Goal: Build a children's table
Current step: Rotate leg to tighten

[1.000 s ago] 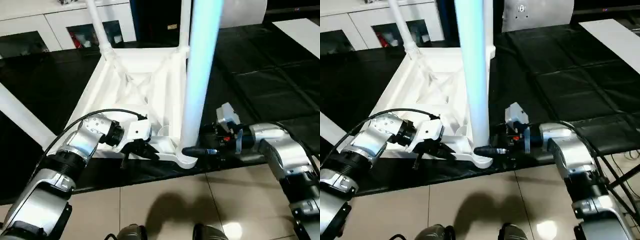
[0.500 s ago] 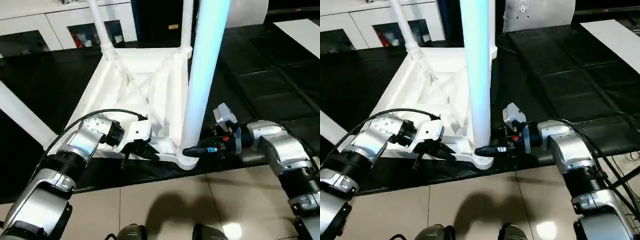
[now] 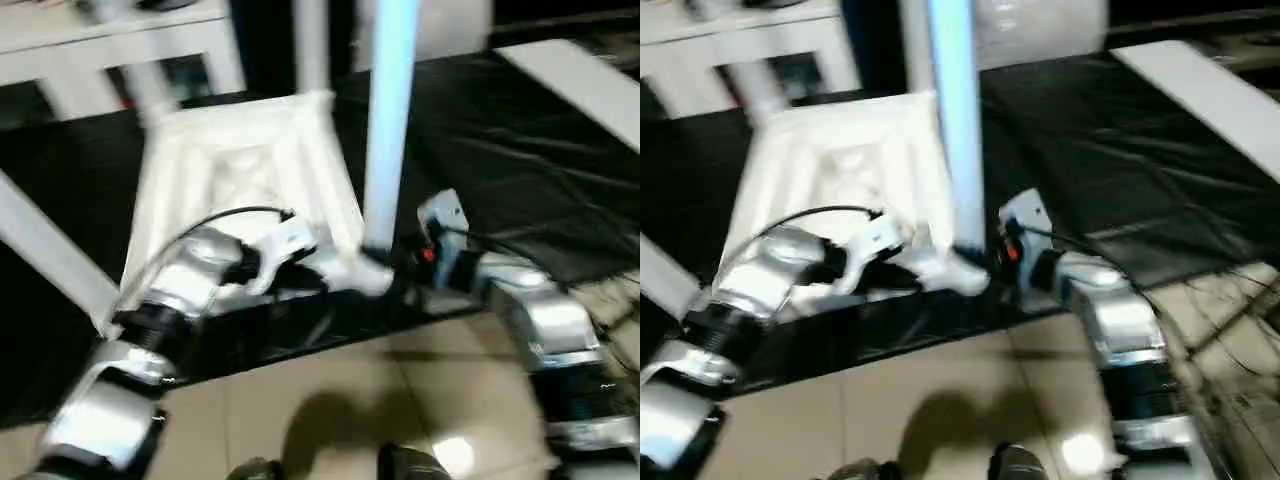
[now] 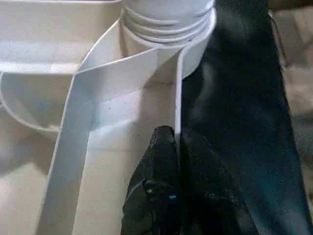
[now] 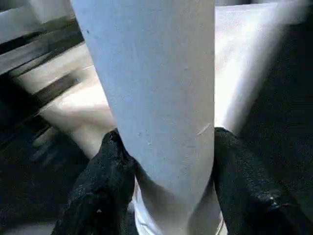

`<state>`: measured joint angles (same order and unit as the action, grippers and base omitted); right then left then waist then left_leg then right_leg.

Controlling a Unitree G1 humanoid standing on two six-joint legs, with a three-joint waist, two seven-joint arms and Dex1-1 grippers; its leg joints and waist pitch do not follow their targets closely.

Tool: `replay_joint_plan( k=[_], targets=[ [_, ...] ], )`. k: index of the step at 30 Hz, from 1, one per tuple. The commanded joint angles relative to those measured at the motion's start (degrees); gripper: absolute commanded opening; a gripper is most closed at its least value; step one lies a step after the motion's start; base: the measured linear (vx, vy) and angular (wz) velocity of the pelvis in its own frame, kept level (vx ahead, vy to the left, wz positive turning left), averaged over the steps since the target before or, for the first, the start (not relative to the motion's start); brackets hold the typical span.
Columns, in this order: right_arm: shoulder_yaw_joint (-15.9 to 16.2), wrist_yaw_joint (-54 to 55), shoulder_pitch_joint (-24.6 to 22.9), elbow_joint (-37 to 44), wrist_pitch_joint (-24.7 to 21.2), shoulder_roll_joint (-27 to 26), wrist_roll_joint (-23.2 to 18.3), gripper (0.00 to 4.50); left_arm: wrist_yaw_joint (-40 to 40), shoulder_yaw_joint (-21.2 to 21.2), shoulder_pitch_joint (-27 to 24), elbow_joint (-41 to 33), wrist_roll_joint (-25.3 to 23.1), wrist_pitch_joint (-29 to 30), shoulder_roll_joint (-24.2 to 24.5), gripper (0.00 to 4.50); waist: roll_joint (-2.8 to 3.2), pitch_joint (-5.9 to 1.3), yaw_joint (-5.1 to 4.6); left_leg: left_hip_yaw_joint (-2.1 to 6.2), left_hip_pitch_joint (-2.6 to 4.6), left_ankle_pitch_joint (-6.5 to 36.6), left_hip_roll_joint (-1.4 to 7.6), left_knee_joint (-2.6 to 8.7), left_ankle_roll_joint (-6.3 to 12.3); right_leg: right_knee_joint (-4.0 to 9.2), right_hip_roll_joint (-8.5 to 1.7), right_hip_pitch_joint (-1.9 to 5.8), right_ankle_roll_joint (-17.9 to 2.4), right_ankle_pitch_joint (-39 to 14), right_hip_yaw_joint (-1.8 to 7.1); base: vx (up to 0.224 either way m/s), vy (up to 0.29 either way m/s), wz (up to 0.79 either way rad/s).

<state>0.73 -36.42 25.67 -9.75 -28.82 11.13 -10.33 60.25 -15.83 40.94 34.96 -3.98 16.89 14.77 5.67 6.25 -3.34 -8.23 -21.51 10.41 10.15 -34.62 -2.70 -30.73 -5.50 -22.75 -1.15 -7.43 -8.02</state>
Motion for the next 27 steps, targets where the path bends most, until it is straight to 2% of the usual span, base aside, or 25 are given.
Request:
replay_joint_plan(
  k=[1,2,3,4,5,6,7,8,9,10,11,12,13,14,15,17,18,19,20,21,23,25,26,27],
  targets=[
    [1.7,8.7,0.9,-2.1,-2.3,-7.6,-1.2,1.99,-7.2,1.7,3.2,-2.9,1.6,0.9,-5.0,0.00,-0.72,-3.39,-1.32,1.74,0.47,27.6,1.46,4.20,0.95,6.50,-2.81,3.42,1.0,-41.3,-0.70,0.000,0.000,0.00],
    [0.1,14.6,1.8,-3.9,-1.3,-10.8,-0.7,1.99,-12.0,2.9,3.9,-2.3,1.4,1.5,-7.1,0.00,0.38,-3.10,-2.34,2.26,0.82,31.4,2.46,4.90,0.54,6.07,-2.95,3.44,0.2,-38.5,-1.21,0.000,0.000,0.00],
    [-1.3,18.6,2.7,-5.3,-0.7,-13.4,-0.4,1.99,-15.4,3.8,4.4,-2.0,1.3,2.3,-8.7,0.00,0.69,-3.03,-2.91,3.43,0.09,36.9,4.03,6.46,-0.04,3.34,-2.68,4.86,-0.3,-32.8,-0.82,0.000,0.000,0.00],
    [-1.9,20.9,3.4,-6.3,0.2,-15.1,0.0,1.99,-17.6,4.3,4.6,-2.1,1.2,2.7,-9.9,0.00,1.18,-3.07,-2.67,3.85,0.13,39.6,5.06,7.52,-0.45,0.82,-2.65,5.22,-1.4,-27.2,0.39,0.000,0.000,0.00],
    [-1.6,20.5,3.9,-6.7,1.7,-15.5,0.6,1.99,-17.9,4.3,4.6,-2.2,1.0,2.6,-10.2,0.00,0.31,-2.76,-2.79,3.56,0.80,42.5,5.20,8.34,-0.99,-0.26,-2.53,4.05,-3.5,-21.1,2.26,0.000,0.000,0.00],
    [-1.2,19.9,4.0,-6.8,2.8,-15.4,0.9,2.34,-17.7,4.2,4.7,-2.0,0.9,2.4,-10.3,0.00,-0.75,-2.83,-3.17,2.73,1.50,41.5,3.29,7.06,-1.24,2.13,-2.69,3.06,-3.5,-26.0,2.21,0.000,0.000,0.00],
    [-0.9,19.3,4.1,-6.9,4.1,-15.2,1.1,2.69,-17.4,4.0,4.7,-1.8,0.8,2.0,-10.2,0.00,-1.96,-2.81,-3.08,0.84,3.73,32.8,-0.98,2.54,-0.46,7.45,-3.70,0.48,-0.7,-44.7,0.18,0.000,0.000,0.00],
    [-0.8,19.2,3.9,-6.6,4.6,-15.2,1.3,2.69,-17.3,3.9,4.5,-2.0,0.6,2.0,-10.1,0.00,-2.28,-2.43,-3.25,0.21,3.76,27.6,-1.91,0.78,0.63,8.95,-4.21,0.05,1.3,-50.6,-0.85,0.000,0.000,0.00],
    [-0.8,18.2,3.5,-6.0,4.6,-15.0,1.1,2.72,-17.0,3.6,4.4,-2.2,0.2,1.8,-9.6,0.00,-0.89,-3.07,-3.57,0.85,-0.08,20.0,-1.06,1.70,2.23,8.22,-4.88,4.25,5.7,-49.8,-2.39,0.000,0.000,0.00],
    [-0.6,17.4,2.9,-5.1,4.4,-14.2,1.1,2.83,-16.3,3.2,4.1,-2.5,-0.1,1.3,-8.8,0.00,-0.72,-3.02,-3.92,1.79,-0.75,20.5,0.16,2.52,2.16,7.66,-5.01,4.60,5.5,-46.3,-2.34,0.059,0.013,-0.15],
    [-0.3,14.2,1.6,-3.6,4.9,-11.8,0.8,2.83,-14.1,2.6,3.6,-2.4,-0.3,0.0,-7.0,0.00,-0.13,-3.36,-4.30,3.25,-1.04,22.6,2.08,3.89,2.15,5.90,-4.48,4.97,2.8,-35.8,-1.92,0.061,0.021,0.01],
    [-0.3,14.0,1.5,-3.5,5.0,-11.6,0.9,2.99,-13.9,2.6,3.6,-2.4,-0.3,-0.1,-6.9,0.00,-0.03,-3.52,-4.24,3.57,-1.07,23.3,2.41,4.28,2.26,5.23,-4.34,4.94,1.3,-31.5,-1.57,0.061,0.021,0.01],
    [0.0,11.0,0.0,-2.1,6.6,-8.7,1.5,3.12,-11.5,2.0,2.9,-2.5,-0.6,-1.3,-4.8,0.00,-0.13,-3.70,-4.01,3.15,-0.04,23.0,2.39,4.27,2.64,4.92,-4.45,3.67,-2.7,-25.6,-0.74,0.062,0.003,0.17],
    [0.1,8.4,-0.8,-1.7,8.0,-6.7,1.3,3.19,-10.1,1.5,2.5,-2.5,-0.7,-2.0,-3.6,0.00,-0.85,-3.52,-3.83,2.62,-0.64,21.0,1.86,4.12,3.64,4.43,-4.26,3.83,-5.6,-23.0,-0.28,0.062,0.003,0.20],
    [0.2,7.0,-1.1,-1.7,8.9,-5.8,1.1,3.22,-9.5,1.2,2.3,-2.5,-0.7,-2.3,-3.0,0.00,-0.94,-3.74,-3.75,2.17,-1.20,18.0,1.67,3.87,5.19,3.62,-4.34,4.11,-7.5,-21.2,0.14,0.062,0.003,0.20],
    [0.1,4.4,-1.5,-1.5,10.1,-3.5,0.9,3.31,-7.5,0.9,1.9,-2.7,-0.5,-3.2,-1.9,0.00,-0.97,-3.87,-3.62,2.14,-1.68,15.2,1.89,3.61,6.65,3.03,-4.54,4.12,-8.3,-21.1,0.38,0.053,-0.002,0.08],
    [0.3,0.1,-2.0,-1.2,11.6,0.2,0.7,3.45,-4.1,0.4,1.2,-2.9,-0.1,-4.5,-0.2,0.00,-0.91,-4.02,-3.69,2.13,-1.71,13.7,1.95,3.46,7.11,2.71,-4.48,4.03,-8.8,-19.7,0.60,0.054,-0.006,0.06],
    [0.4,-2.7,-2.1,-1.2,12.4,2.3,0.6,3.56,-1.7,0.0,0.9,-2.9,0.1,-5.7,0.8,0.00,-0.82,-4.80,-3.50,2.30,-1.98,8.4,2.02,2.96,8.93,1.52,-4.41,4.56,-10.2,-12.6,0.85,0.069,-0.009,0.04],
    [0.5,-6.8,-2.0,-1.4,13.2,5.1,0.1,3.65,2.1,-0.5,0.5,-2.8,0.7,-7.6,2.2,0.00,-0.85,-5.28,-3.18,2.23,-2.05,1.7,1.93,2.32,12.27,0.30,-4.14,4.40,-12.0,-3.2,1.09,0.095,-0.004,0.02],
    [0.5,-6.8,-2.0,-1.4,13.2,5.1,0.1,3.65,2.1,-0.5,0.5,-2.8,0.7,-7.6,2.2,0.00,-1.08,-5.63,-3.04,2.07,-2.10,-5.5,1.70,1.59,16.05,-1.25,-4.00,4.23,-14.1,6.3,1.53,0.095,-0.004,0.02],
    [0.3,-12.8,-1.5,-1.8,14.0,7.9,-1.5,3.65,7.0,-1.6,0.0,-2.8,1.5,-9.5,4.1,0.00,-1.10,-5.61,-2.09,1.85,-2.02,-10.3,1.60,0.98,20.15,-2.13,-4.02,3.84,-15.9,11.4,1.77,0.082,-0.004,0.01],
    [1.2,-20.8,-0.2,-3.1,15.4,11.0,-3.3,3.65,14.3,-2.9,-0.4,-2.7,3.4,-12.6,6.1,0.00,-1.51,-5.15,-1.62,1.67,-2.39,-9.1,1.74,0.87,21.38,-2.15,-4.13,3.68,-15.8,9.3,1.93,0.033,-0.004,0.00],
    [1.2,-20.8,-0.2,-3.1,15.4,11.0,-3.3,3.65,14.3,-2.9,-0.4,-2.7,3.4,-12.6,6.1,0.00,-1.54,-4.94,-0.83,1.46,-2.37,-5.8,1.71,0.97,20.68,-1.74,-4.06,3.62,-15.2,5.2,1.90,0.000,0.000,0.00],
    [2.5,-26.4,0.4,-3.6,15.5,12.7,-4.5,3.65,17.7,-4.0,-0.3,-2.2,3.5,-14.3,7.2,0.00,-1.35,-4.59,0.06,1.20,-1.89,-2.0,1.95,1.23,19.26,-1.18,-3.80,3.16,-14.9,-0.3,1.91,0.000,0.000,0.00]
  ],
)
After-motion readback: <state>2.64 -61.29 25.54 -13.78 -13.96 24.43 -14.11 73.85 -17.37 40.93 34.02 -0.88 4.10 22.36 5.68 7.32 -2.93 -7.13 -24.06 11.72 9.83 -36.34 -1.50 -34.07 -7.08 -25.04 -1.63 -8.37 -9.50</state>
